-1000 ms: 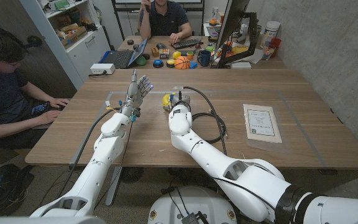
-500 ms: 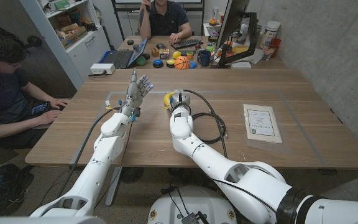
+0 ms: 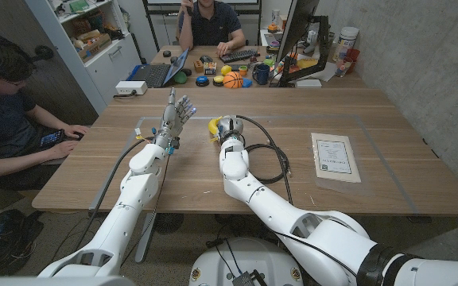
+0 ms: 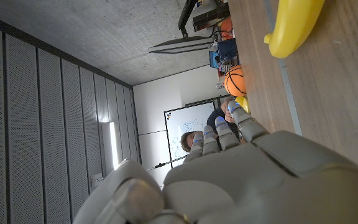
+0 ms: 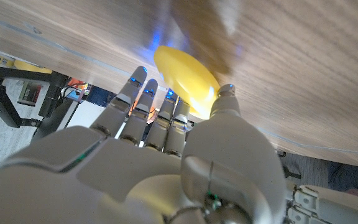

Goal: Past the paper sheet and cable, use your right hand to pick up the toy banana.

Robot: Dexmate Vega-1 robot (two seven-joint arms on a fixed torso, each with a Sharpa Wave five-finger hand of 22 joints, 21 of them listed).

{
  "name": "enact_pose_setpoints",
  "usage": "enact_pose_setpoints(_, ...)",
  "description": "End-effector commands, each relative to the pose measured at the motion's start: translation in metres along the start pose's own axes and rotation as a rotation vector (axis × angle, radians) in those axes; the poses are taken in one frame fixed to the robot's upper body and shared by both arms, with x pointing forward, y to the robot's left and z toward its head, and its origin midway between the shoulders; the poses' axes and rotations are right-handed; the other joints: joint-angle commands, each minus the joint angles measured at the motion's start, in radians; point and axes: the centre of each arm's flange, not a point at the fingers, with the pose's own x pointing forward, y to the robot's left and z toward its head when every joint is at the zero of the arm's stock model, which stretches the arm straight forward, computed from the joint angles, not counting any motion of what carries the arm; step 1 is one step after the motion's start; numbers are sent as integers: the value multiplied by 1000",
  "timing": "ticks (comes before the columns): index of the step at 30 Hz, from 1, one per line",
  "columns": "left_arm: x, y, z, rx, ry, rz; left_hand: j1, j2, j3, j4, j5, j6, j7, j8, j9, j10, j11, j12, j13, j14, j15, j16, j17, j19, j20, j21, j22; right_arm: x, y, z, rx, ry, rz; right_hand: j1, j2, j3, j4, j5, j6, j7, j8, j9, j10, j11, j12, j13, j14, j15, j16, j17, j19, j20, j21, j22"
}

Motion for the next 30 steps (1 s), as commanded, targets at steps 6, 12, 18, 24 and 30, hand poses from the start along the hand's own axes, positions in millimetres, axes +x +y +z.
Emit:
enact_pose_setpoints(6, 1, 0, -3, -2, 12, 6, 12, 0, -3, -3, -5, 2, -2, 6, 2, 3, 0, 7, 3, 7, 4, 6, 3, 8, 4, 4, 2, -5, -30, 0, 33, -37, -79, 28, 11, 13, 5, 6, 142, -131, 10, 2, 4, -2, -2, 2, 7, -156, -4, 2, 0, -4, 5, 5)
enact_pose_setpoints(12, 1, 0, -3, -4, 9, 0, 13, 0, -3, -3, -5, 2, -2, 6, 2, 4, 0, 7, 3, 7, 3, 6, 3, 9, 4, 4, 2, -7, -43, 0, 36, -56, -106, 27, 9, 14, 8, 6, 141, -132, 9, 1, 1, -5, -5, 2, 6, -156, -6, 2, -3, -4, 5, 5)
enact_pose_setpoints(18, 0, 1, -2, 1, 11, 5, 14, 1, -3, -3, -6, 2, -2, 6, 2, 5, -1, 7, 3, 7, 4, 7, 3, 9, 4, 4, 2, -6, -54, 0, 29, -62, -132, 28, 8, 16, 10, 5, 142, -133, 9, 1, 1, -1, -7, 2, 4, -157, -8, 3, -6, -3, 5, 6)
enact_pose_setpoints(24, -2, 2, -2, 1, 13, 9, 15, 2, -3, -4, -6, 2, -2, 6, 2, 6, 1, 7, 3, 7, 3, 6, 3, 10, 3, 4, 2, -3, -67, -2, 27, -59, -158, 29, 7, 17, 13, 5, 140, -131, 7, 1, 1, 1, -10, 2, 1, -157, -10, 3, -7, -4, 5, 6)
enact_pose_setpoints(30, -3, 3, -1, 1, 9, 9, 15, 2, -3, -4, -7, 3, -2, 6, 2, 4, 1, 6, 3, 8, 3, 7, 3, 10, 4, 4, 2, 1, -75, -7, 20, -48, -180, 29, 6, 19, 15, 5, 141, -132, 6, 0, 2, 2, -12, 2, 0, -156, -11, 3, -8, -3, 6, 6)
